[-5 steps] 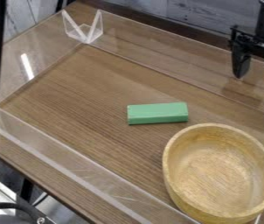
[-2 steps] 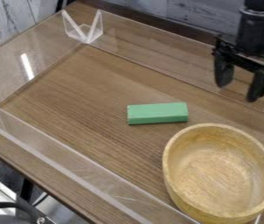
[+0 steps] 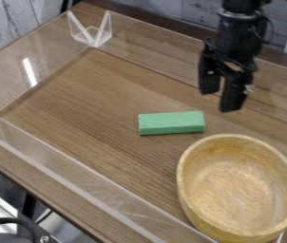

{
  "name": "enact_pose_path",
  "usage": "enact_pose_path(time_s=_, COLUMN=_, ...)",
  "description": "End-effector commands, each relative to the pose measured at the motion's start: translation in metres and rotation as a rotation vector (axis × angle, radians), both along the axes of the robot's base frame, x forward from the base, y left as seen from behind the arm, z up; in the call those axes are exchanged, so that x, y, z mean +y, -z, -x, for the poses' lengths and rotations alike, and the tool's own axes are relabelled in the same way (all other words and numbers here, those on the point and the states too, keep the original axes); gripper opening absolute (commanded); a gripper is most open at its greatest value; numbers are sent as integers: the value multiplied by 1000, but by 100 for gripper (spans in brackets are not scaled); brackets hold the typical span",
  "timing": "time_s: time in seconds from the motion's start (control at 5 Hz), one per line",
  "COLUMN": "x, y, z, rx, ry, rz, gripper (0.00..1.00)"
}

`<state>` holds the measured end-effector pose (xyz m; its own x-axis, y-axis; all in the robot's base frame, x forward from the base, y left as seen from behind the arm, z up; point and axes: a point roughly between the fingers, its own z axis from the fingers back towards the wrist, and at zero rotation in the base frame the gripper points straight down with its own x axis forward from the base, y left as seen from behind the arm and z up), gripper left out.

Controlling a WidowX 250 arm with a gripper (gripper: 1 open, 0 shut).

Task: Put the green block in the brown bowl

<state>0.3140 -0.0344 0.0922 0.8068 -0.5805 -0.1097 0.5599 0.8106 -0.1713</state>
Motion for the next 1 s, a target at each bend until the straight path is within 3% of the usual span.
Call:
enact_pose_path(time_s=0.0, x=19, y=-26, z=8, rx=-81, ry=215, rz=17, gripper=100)
enact_pose_path(time_s=0.2, x=31, y=-26, z=18, rx=-73, ry=429, rz=32, gripper=100)
enact_pose_path(time_s=0.8, x=34, y=-11, z=41, rx=-51, ry=492, rz=67, gripper=100)
